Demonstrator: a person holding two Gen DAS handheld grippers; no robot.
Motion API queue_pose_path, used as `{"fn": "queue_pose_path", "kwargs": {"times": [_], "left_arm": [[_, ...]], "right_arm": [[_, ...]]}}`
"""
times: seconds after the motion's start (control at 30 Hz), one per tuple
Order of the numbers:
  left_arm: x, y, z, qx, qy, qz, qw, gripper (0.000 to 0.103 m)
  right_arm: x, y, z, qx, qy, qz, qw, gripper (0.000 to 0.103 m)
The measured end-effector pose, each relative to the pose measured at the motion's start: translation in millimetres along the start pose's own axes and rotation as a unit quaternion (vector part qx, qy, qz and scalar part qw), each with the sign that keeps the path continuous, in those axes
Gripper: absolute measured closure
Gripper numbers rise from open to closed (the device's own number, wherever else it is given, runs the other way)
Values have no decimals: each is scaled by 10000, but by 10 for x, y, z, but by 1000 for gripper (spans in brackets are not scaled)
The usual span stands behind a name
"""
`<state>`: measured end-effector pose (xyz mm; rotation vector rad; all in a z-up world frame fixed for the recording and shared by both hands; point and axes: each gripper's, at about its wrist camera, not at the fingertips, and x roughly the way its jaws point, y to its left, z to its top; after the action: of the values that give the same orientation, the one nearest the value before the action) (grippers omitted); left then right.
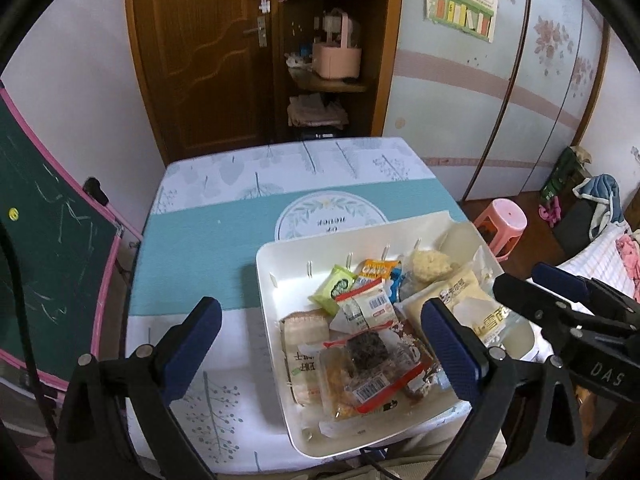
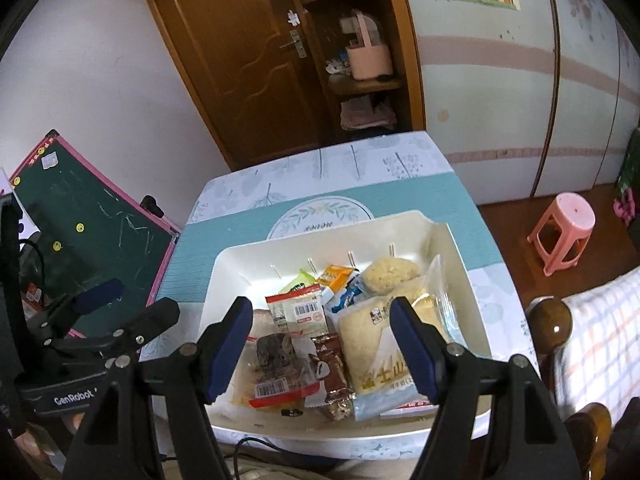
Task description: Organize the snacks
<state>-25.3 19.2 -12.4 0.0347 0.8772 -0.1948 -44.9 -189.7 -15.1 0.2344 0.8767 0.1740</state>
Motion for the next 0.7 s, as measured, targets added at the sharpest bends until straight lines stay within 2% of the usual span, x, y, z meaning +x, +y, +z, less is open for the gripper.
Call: {"fn": "queue_pose_path", "kwargs": {"times": [0.13, 0.3, 0.47, 0.57, 0.7], "left_arm": [[-119, 27, 72, -179, -32, 226, 9996, 1], [-159, 131, 107, -443, 73, 137, 9989, 1], [-224, 152, 93, -403, -71, 567, 9976, 1], [-229, 194, 96, -477, -87, 661, 9966, 1], [-171, 246, 84, -548, 26, 764, 9956, 1]], "right_arm": [[-83, 109, 51, -93, -44, -189, 9998, 31], [-140, 217, 92, -232, -116, -361, 9990, 31], [-181, 334, 96, -461, -259, -441, 9976, 31], [-189, 404, 113, -619, -382, -519, 9960, 31], [-135, 436, 137, -681, -339, -458, 9960, 30]]}}
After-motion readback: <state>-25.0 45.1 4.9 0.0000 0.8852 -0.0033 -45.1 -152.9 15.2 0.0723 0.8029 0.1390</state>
